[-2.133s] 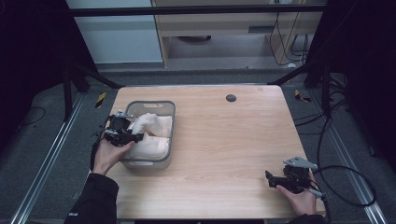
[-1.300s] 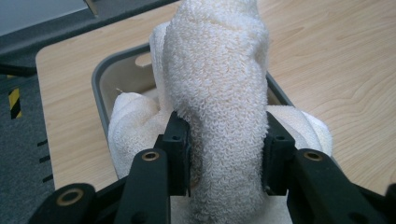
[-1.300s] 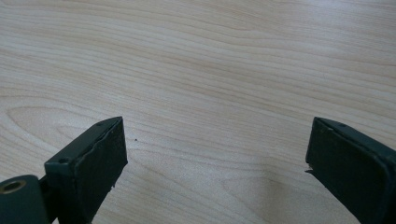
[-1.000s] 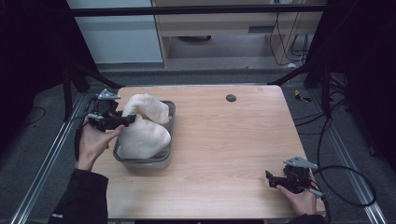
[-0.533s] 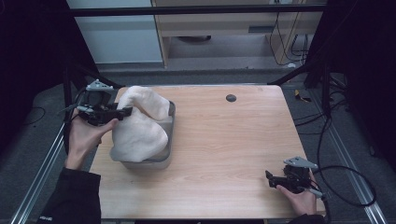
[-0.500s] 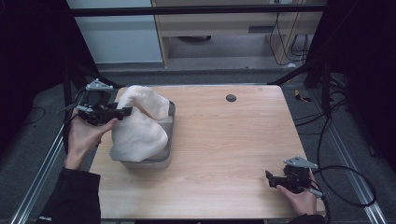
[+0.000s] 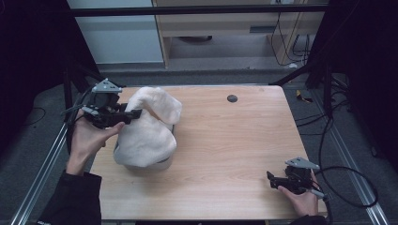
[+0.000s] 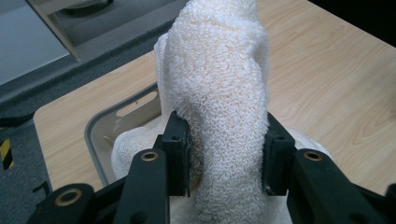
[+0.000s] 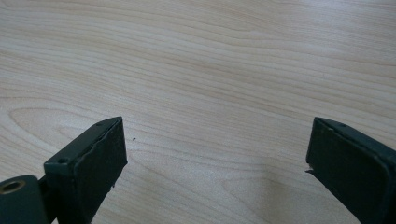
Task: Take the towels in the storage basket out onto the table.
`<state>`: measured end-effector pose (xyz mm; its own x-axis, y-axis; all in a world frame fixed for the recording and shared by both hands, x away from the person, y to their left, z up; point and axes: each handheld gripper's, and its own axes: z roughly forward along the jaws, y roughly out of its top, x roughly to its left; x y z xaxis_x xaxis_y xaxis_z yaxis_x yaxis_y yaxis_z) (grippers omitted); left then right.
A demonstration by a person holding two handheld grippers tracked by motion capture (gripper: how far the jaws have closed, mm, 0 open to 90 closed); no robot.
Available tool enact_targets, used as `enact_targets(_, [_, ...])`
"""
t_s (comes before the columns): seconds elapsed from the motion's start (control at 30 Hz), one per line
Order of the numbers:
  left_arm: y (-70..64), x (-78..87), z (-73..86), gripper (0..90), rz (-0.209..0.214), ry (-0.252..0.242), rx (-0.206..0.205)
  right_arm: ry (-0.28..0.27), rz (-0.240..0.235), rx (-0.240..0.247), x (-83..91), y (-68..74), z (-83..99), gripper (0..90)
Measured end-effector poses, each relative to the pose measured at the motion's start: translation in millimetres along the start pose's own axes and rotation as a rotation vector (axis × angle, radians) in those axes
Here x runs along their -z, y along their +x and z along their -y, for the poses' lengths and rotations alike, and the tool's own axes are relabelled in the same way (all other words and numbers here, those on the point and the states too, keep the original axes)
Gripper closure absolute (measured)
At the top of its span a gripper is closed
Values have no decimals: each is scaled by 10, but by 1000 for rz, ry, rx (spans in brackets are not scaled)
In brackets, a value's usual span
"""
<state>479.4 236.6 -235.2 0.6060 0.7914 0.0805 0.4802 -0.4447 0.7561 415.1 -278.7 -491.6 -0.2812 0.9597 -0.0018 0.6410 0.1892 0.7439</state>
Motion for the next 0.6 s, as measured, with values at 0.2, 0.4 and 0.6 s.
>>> enact_targets(0.2, [-121,-20,-50,614,25,-8,-18,-3,0,-3,2,-1,-1,51])
enact_targets(0.4, [-248,-56,-117,614,57,-15,-40,-5,0,1,4,-2,-2,50])
enact_targets(0.6, [-381,-142,-193,615,79,-10,-63,-5,-2,0,6,-2,-2,50])
